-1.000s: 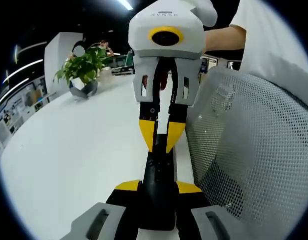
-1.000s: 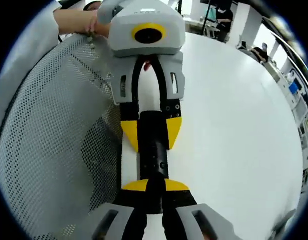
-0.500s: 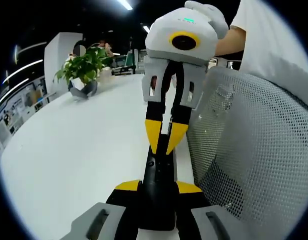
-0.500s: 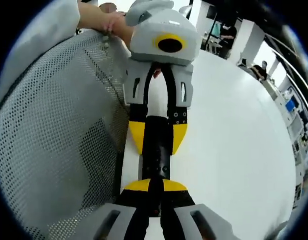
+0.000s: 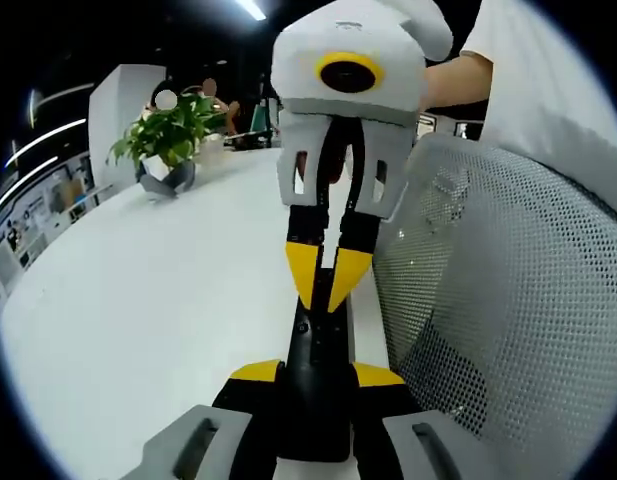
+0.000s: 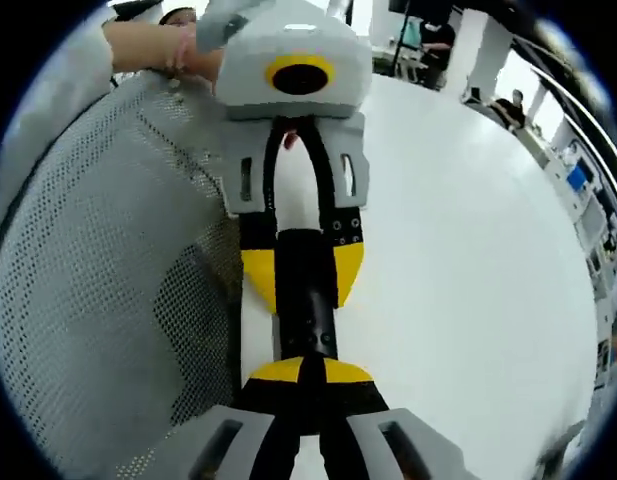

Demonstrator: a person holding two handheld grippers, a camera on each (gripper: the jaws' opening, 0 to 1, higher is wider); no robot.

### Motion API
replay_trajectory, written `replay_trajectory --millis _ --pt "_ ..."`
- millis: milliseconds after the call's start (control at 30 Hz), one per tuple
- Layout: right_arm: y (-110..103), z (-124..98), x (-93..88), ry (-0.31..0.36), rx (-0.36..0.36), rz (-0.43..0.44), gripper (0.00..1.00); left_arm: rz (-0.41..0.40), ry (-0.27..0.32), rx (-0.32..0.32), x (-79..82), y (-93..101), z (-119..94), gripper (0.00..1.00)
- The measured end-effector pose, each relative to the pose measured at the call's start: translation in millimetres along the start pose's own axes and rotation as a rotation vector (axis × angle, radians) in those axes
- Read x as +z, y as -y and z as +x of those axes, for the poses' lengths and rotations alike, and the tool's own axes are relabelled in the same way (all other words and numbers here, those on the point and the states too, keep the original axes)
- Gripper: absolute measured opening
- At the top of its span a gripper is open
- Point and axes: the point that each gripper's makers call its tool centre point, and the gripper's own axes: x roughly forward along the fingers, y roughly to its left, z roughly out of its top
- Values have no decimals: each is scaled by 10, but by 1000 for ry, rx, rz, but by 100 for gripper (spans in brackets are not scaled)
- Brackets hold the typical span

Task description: Press the specified remote control buttons in sequence, fully releasing each button before pressing the next.

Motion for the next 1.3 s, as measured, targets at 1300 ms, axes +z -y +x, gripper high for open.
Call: replay_trajectory --millis 1300 --pt "-19 -48 -91 47 93 184 0 -6 -3 -2 2 -1 -3 25"
